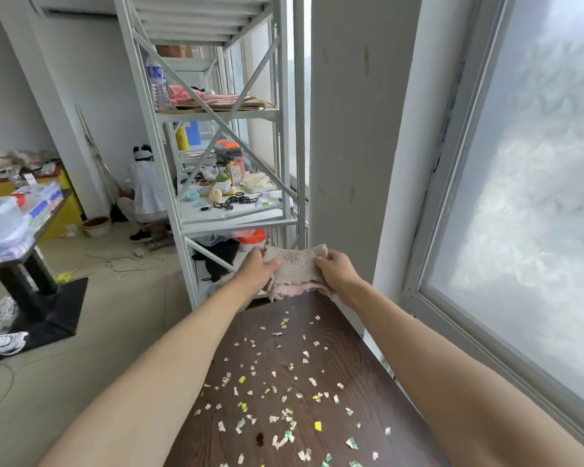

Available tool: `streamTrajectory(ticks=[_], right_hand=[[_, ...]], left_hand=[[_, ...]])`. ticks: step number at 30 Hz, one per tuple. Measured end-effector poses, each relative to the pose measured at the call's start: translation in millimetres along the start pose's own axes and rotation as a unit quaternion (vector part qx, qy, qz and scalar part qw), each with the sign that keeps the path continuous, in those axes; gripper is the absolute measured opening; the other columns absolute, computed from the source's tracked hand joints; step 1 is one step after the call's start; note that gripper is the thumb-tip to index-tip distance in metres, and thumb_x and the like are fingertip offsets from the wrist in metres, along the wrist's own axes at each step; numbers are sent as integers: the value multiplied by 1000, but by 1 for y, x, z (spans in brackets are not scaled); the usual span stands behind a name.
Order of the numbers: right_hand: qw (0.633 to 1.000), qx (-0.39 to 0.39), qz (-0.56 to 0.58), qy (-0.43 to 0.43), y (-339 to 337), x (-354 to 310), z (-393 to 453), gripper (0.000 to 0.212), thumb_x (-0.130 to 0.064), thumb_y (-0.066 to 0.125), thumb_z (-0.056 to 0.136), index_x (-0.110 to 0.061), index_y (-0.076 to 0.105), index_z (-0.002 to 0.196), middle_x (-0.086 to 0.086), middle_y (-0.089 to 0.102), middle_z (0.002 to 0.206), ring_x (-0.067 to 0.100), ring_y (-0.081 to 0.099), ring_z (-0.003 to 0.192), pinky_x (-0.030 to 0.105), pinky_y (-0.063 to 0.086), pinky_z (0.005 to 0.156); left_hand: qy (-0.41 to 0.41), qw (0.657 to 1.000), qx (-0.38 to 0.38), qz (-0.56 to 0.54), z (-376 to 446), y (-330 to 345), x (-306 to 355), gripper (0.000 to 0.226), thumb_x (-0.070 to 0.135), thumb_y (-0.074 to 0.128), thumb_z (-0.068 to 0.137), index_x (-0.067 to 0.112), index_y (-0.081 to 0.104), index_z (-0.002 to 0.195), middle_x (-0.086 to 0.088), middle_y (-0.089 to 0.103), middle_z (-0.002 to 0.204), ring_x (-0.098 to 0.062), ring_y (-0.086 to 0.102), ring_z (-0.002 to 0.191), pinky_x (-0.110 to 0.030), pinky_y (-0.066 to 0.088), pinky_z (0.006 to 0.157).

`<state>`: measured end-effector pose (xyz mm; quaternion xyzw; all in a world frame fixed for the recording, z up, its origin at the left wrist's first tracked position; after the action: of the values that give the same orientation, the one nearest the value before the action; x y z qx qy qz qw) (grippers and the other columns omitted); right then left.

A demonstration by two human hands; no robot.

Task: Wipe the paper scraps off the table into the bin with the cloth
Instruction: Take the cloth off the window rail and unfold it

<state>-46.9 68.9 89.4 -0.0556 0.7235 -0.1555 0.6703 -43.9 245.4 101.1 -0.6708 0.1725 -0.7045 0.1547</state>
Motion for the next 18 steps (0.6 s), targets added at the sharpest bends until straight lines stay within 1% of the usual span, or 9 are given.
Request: streamTrajectory(ticks=[3, 5, 7, 9, 12, 14, 16, 17, 18], right_hand=[[1000, -10, 29, 0, 1, 1, -5, 16, -25, 58, 89, -14, 59, 78, -1, 59, 62, 9, 56, 46, 17, 41, 35], [999, -17, 43, 5, 0, 4, -6, 15, -25, 66, 87, -9, 64, 86, 3, 67, 72, 14, 65, 59, 24, 55, 50], [999, -11, 40, 5, -1, 6, -4, 15, -20, 69, 84, -8, 64, 91, 8, 71, 83, 21, 69, 73, 34, 60, 68], [999, -21, 47, 0, -2, 6, -2, 16, -14, 68, 85, -6, 63, 97, 10, 70, 91, 22, 69, 78, 31, 60, 68], [996, -61, 67, -11, -4, 2, -4, 20, -3, 62, 87, -6, 59, 106, 9, 67, 93, 18, 67, 78, 24, 58, 61], [993, -85, 75, -20, -5, 3, -2, 20, 0, 58, 86, -8, 61, 105, 15, 68, 100, 22, 66, 86, 32, 58, 77], [991, -100, 84, -13, -4, 1, -3, 21, -14, 61, 87, -9, 63, 107, 17, 67, 114, 26, 65, 98, 41, 54, 92], [992, -93, 87, -1, -3, -2, -4, 30, -29, 63, 87, -9, 63, 110, 12, 65, 119, 24, 63, 102, 42, 52, 97], [994, -74, 80, 20, -3, -5, -4, 44, -43, 61, 87, -9, 62, 114, 5, 61, 121, 21, 60, 105, 42, 49, 100]], left_hand=[[-3, 1000, 0, -7, 0, 0, -3, 53, 19, 67, 85, 2, 43, 129, -8, 56, 123, -23, 52, 115, -36, 42, 102], [-8, 999, -13, -37, 1, 1, -6, 55, 15, 70, 82, 4, 43, 128, -5, 56, 120, -19, 53, 112, -29, 46, 94], [-11, 996, -37, -80, -4, 0, -4, 52, 5, 69, 82, 4, 44, 128, -5, 58, 116, -19, 56, 110, -18, 50, 77], [-27, 988, -74, -131, -5, 1, -4, 46, 0, 66, 83, 6, 49, 125, -6, 61, 112, -21, 59, 110, -20, 51, 74], [-57, 977, -94, -182, -6, 1, 0, 20, 24, 64, 88, 20, 58, 107, 3, 63, 111, -16, 55, 115, -26, 46, 83], [-79, 978, -69, -181, -3, 1, 2, 52, 49, 55, 88, 13, 52, 125, 5, 55, 126, -15, 45, 125, -32, 40, 98], [-98, 981, -25, -163, 3, 3, 1, 73, 58, 42, 90, 6, 35, 141, -5, 42, 145, -22, 36, 136, -40, 30, 110], [-100, 984, -9, -150, 6, 3, 0, 70, 55, 39, 93, 6, 34, 142, -8, 42, 143, -24, 36, 135, -40, 30, 108], [-90, 986, 4, -140, 8, 4, 0, 60, 50, 38, 95, 6, 42, 137, -9, 48, 132, -22, 42, 126, -37, 35, 101]])
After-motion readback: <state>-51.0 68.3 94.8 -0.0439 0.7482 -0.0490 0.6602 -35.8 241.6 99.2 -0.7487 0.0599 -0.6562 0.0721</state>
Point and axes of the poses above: each hand's wrist, its own z-axis towards the middle knuckle, its own y-axis out of the palm, x = y × z, the point moved 1 cm from there along z, towards the middle knuckle
